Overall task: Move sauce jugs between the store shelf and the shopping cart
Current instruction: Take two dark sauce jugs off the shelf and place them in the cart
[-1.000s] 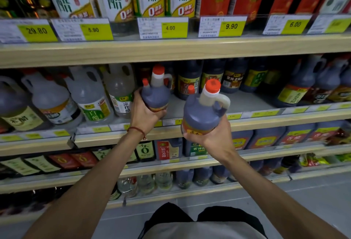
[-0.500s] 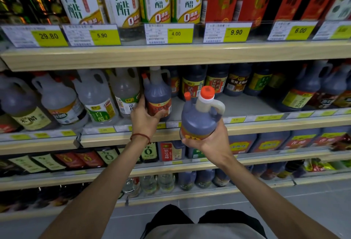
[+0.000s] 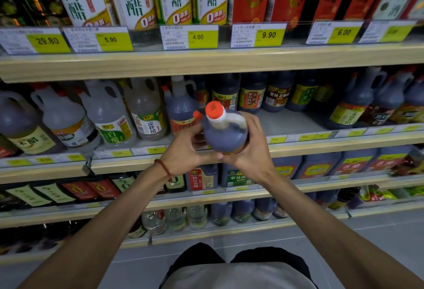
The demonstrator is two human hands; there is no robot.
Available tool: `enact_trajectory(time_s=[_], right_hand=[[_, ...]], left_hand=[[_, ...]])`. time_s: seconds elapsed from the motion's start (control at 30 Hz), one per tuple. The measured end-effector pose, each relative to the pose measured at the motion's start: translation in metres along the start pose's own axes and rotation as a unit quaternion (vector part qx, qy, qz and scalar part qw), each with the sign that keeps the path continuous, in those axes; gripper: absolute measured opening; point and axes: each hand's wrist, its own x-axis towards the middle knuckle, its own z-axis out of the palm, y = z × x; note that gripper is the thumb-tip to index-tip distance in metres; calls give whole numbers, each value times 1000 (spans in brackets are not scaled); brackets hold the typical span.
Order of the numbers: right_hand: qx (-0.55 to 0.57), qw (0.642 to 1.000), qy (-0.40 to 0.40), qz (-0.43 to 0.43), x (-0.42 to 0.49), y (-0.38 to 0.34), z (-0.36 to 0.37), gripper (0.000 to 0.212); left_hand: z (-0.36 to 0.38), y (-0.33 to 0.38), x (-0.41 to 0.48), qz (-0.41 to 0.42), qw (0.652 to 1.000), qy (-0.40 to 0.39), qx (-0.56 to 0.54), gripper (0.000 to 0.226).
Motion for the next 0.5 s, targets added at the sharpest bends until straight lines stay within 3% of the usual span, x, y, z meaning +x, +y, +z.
enact_trajectory(time_s=[0.07, 0.2, 0.33, 0.5], right_hand=[[-34, 999, 6, -31, 4, 1, -1, 91], [-103, 992, 47, -53, 12, 3, 0, 90], [-67, 997, 35, -8, 18, 9, 2, 88], [-54, 998, 2, 13, 26, 16, 2, 66]], left_hand=[[4, 5, 1, 18, 998, 48, 26, 56], [17, 4, 6, 70, 988, 132, 50, 60], [18, 2, 14, 32, 989, 143, -4, 68], [20, -12, 24, 20, 988, 155, 6, 66]])
